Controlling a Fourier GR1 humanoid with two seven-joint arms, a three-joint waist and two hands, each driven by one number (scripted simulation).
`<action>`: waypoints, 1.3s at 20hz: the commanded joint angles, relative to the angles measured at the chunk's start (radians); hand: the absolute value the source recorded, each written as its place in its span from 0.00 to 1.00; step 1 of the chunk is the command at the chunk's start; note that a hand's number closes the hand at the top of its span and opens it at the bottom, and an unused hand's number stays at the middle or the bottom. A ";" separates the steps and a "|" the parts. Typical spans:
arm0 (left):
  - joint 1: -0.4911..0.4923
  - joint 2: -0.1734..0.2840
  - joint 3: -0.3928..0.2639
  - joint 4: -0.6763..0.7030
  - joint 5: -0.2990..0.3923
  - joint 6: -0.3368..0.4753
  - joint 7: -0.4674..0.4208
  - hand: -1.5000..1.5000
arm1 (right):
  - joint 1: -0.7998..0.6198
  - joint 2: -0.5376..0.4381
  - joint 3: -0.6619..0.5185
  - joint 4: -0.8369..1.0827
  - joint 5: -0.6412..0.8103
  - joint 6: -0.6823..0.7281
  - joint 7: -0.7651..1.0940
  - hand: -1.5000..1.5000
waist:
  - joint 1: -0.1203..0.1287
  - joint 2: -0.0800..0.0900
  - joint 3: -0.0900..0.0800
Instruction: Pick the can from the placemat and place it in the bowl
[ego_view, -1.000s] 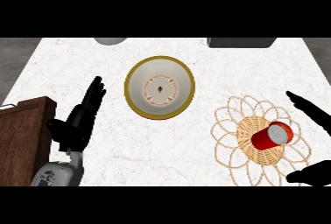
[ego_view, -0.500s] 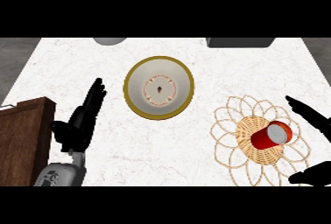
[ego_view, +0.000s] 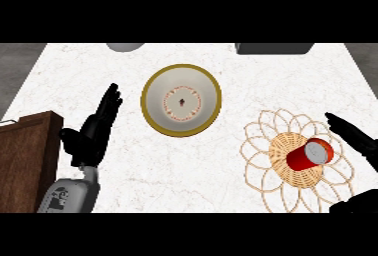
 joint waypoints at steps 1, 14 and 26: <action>0.071 0.019 0.006 -0.115 0.000 -0.015 0.052 0.50 | 0.065 0.057 -0.005 -0.010 0.036 0.017 -0.029 0.00 | 0.002 -0.001 0.000; 0.034 -0.038 0.009 -0.084 -0.061 -0.020 0.049 0.50 | -0.058 0.170 -0.043 0.181 0.149 0.059 -0.077 0.00 | 0.003 0.000 0.000; 0.035 -0.041 0.036 -0.091 -0.051 -0.037 0.055 0.50 | -0.051 0.204 0.047 0.313 0.459 -0.104 -0.213 0.00 | 0.003 0.000 0.000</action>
